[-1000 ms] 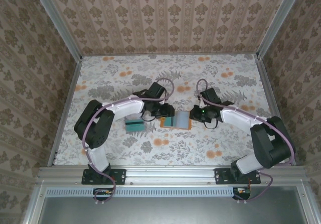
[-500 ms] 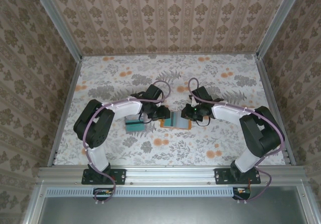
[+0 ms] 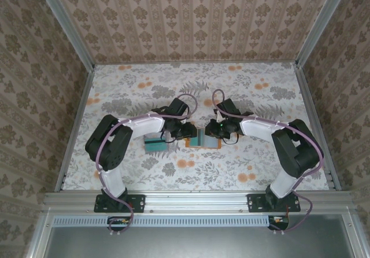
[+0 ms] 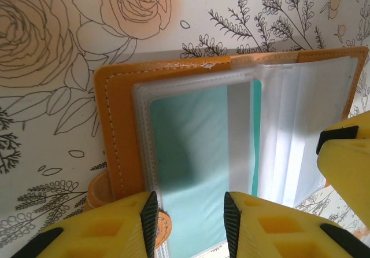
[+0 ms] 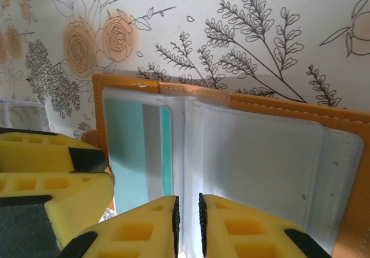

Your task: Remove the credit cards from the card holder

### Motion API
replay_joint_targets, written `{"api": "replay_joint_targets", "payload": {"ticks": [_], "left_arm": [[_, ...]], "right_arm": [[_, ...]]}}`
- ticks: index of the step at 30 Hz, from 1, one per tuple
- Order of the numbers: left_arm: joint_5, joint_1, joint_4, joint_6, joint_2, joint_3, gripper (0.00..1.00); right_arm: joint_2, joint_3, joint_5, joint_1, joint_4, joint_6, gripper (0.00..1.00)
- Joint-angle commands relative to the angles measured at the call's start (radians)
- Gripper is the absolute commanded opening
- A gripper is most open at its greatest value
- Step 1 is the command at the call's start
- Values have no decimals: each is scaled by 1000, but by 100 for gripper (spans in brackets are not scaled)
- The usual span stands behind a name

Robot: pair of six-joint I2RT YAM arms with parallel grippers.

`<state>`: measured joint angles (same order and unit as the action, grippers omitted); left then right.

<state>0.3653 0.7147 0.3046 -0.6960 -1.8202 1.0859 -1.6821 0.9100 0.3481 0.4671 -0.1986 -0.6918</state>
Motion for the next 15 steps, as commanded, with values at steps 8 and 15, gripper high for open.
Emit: {"api": "replay_joint_targets", "payload": {"ticks": [8,15], "left_arm": [[-2,7,4,-13,-10,-17,38],[-2,15,4,-15,-13,-15,39]], "right_arm": [[-80,5,-55,6,-86,25,21],[-102,39,-44,31,-86,26,21]]}}
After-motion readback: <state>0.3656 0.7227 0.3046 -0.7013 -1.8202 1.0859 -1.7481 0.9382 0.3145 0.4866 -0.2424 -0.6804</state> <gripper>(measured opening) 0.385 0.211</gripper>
